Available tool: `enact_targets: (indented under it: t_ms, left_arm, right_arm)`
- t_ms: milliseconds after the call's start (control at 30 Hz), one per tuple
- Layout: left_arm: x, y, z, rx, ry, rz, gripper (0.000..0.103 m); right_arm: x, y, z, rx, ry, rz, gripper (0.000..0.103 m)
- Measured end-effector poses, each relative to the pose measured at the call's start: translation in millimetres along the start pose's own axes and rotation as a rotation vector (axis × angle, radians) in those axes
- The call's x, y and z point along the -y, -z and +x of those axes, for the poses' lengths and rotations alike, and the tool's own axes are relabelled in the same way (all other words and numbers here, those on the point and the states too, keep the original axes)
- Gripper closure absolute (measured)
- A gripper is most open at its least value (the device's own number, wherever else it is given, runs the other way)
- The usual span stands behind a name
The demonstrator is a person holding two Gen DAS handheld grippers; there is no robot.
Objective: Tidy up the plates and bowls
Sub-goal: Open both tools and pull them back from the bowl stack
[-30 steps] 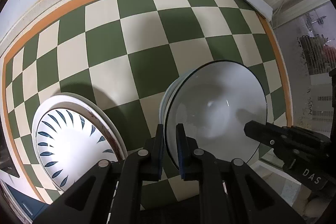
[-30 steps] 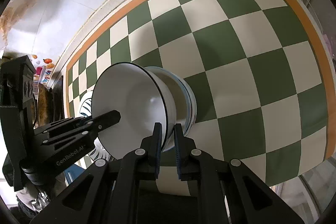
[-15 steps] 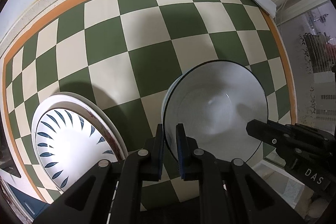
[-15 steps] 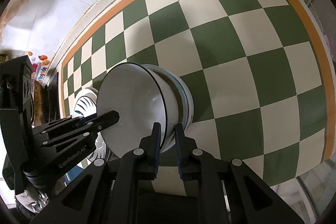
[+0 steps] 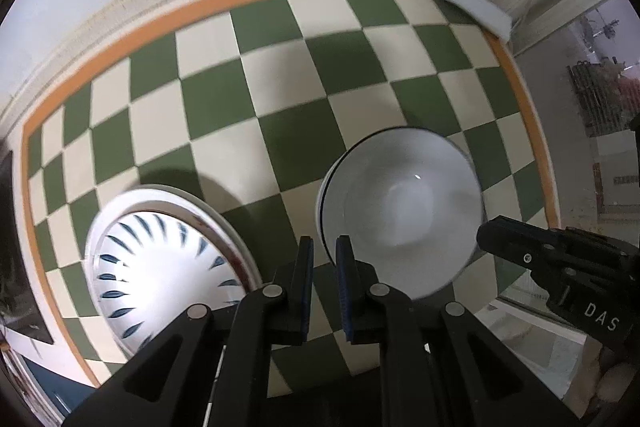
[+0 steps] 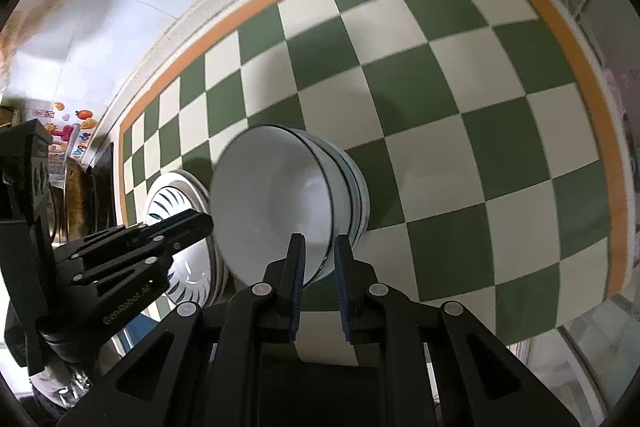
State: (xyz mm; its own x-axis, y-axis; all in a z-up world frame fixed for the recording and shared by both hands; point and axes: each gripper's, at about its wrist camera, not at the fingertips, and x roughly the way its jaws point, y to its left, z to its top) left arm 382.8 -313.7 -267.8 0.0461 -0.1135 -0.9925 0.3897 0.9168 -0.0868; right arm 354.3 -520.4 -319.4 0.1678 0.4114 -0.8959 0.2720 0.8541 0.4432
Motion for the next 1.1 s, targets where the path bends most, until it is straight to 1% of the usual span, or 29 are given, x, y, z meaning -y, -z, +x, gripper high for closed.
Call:
enact_targets:
  t_ms: [67,100,167,200,267,333,367,433,500,533,600,633,667,833,900,1000,1100]
  left_arm:
    - [-0.3,2.3,-14.7,0.029,-0.002,0.009,0.092]
    - [-0.4,3.9,-23.9,0.045,-0.002,0.015,0.090]
    - [-0.4,5.6,-37.4,0.065,0.004,0.027,0.087]
    - [-0.4,7.2,-45.6,0.077,0.010,0.034,0.082]
    - [-0.2,8.3,-57.1,0.099,0.011,0.043,0.078]
    - [1.7,10.5,-70.0,0.122,0.011,0.059,0.076]
    - [2.2,11.4,-74.4,0.129,0.015,0.064,0.074]
    - [2.5,13.8,-83.9,0.140,0.026,0.066,0.067]
    - [3.1,16.1,-92.5,0.152,0.039,0.068,0.052]
    - [4.1,17.8,-97.9,0.164,0.043,0.071,0.049]
    - [6.0,20.5,-104.4,0.175,0.048,0.080,0.032]
    - [7.0,21.9,-107.9,0.183,0.051,0.085,0.028]
    - [8.3,23.5,-110.8,0.189,0.049,0.089,0.022]
    - [8.9,29.2,-115.0,0.188,0.053,0.087,0.020]
    - [7.6,30.8,-114.3,0.182,0.055,0.079,0.015]
    - [5.4,31.9,-111.7,0.168,0.066,0.067,0.011]
    - [4.8,32.6,-107.3,0.156,0.075,0.056,0.011]
  right_arm:
    - [-7.8,4.1,-14.2,0.029,0.017,-0.021,0.086]
    - [-12.7,6.8,-22.9,0.049,0.030,-0.032,0.084]
    - [-20.0,11.1,-36.1,0.076,0.045,-0.047,0.077]
    - [-24.5,14.1,-45.1,0.096,0.054,-0.052,0.071]
    - [-30.5,18.7,-57.8,0.120,0.059,-0.060,0.066]
    - [-38.2,24.4,-71.9,0.149,0.077,-0.072,0.060]
    - [-40.6,27.1,-76.8,0.160,0.083,-0.075,0.058]
    - [-46.3,32.4,-87.2,0.182,0.095,-0.084,0.053]
    - [-50.4,37.4,-96.9,0.202,0.107,-0.088,0.048]
    - [-52.5,40.0,-100.9,0.211,0.113,-0.090,0.045]
    - [-56.9,46.4,-109.6,0.230,0.127,-0.098,0.040]
    - [-59.3,49.1,-113.1,0.238,0.134,-0.105,0.036]
    - [-61.4,51.9,-116.7,0.245,0.140,-0.110,0.034]
    - [-64.2,62.4,-124.9,0.259,0.146,-0.111,0.022]
    - [-61.8,64.7,-125.0,0.255,0.150,-0.099,0.017]
    - [-55.6,66.8,-123.9,0.247,0.145,-0.081,0.014]
    - [-50.5,67.3,-119.5,0.234,0.144,-0.066,0.013]
